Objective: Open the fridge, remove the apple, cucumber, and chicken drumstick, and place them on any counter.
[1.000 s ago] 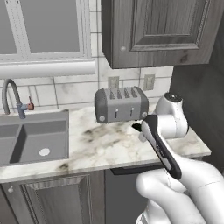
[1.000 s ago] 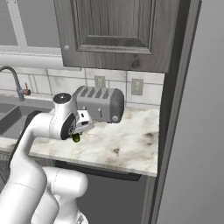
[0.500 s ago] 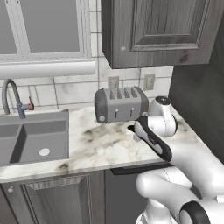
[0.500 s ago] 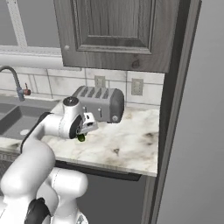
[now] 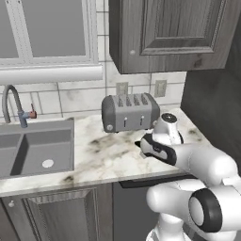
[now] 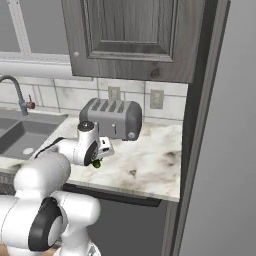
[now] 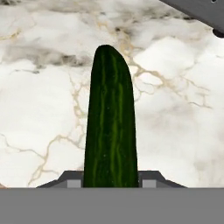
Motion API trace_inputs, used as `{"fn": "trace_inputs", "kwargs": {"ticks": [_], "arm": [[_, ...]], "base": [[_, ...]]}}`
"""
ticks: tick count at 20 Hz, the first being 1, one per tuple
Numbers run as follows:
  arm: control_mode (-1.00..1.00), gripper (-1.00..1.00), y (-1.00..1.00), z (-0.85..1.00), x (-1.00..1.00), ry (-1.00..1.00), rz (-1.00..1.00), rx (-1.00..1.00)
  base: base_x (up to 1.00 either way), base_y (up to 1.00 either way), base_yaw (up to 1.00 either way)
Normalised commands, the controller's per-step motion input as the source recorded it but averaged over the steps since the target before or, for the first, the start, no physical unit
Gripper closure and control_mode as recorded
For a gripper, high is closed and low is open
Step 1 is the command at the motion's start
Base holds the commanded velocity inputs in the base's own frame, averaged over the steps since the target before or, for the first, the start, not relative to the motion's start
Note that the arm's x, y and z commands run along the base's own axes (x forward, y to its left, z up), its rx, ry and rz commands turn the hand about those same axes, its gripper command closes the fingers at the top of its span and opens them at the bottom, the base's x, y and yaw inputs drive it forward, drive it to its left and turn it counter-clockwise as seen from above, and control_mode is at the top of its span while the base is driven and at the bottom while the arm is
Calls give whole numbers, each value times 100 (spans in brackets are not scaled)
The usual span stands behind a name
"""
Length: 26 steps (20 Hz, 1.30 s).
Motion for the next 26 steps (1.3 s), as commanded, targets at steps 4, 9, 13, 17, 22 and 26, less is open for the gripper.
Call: {"fn": "trace_inputs", "kwargs": {"ticks": [4, 9, 13, 17, 22, 26], "arm": [[-100, 100, 0, -46, 28, 0, 0, 0], [-100, 100, 0, -23, 29, 0, 0, 0], [-100, -100, 0, -2, 14, 0, 0, 0], [-100, -100, 0, 0, 2, 2, 0, 0], [-100, -100, 0, -2, 0, 0, 0, 0], [-100, -100, 0, 31, -11, -2, 0, 0]], "base": [[0, 0, 0], [0, 0, 0], [0, 0, 0], [0, 0, 0], [0, 0, 0], [0, 0, 0]]}}
